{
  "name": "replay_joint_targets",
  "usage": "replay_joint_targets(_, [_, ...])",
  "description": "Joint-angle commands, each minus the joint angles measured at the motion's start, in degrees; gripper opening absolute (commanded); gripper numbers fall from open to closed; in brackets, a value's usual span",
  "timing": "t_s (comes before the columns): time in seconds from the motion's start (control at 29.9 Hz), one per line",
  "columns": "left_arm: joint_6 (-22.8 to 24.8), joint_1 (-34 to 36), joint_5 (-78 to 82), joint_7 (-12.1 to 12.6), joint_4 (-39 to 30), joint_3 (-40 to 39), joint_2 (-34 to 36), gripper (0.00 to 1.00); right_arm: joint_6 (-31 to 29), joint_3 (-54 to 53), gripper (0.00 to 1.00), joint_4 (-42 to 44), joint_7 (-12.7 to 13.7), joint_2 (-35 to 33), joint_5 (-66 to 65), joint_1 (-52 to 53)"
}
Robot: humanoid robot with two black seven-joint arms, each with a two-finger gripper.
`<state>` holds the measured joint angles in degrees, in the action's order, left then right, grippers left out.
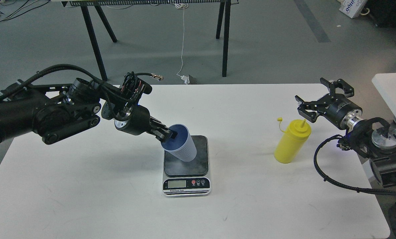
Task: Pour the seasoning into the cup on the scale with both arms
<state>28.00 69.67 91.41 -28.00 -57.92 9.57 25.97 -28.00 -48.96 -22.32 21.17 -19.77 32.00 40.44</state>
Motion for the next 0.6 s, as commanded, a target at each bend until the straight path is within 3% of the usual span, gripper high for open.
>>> replay_joint_targets(0.0, [0.00,-0.59,-0.09,0.00,0.09,0.01,0.04,0.05,0.00,0.01,0.99,-0.01,0.01,0.00,-0.01,-0.01])
replay_joint_targets(0.57, [0.00,-1.56,-0.18,0.00,0.35,-0.52,-0.22,0.13,0.00,0.09,0.99,-0.01,0.01,-0.09,-0.01,-0.09])
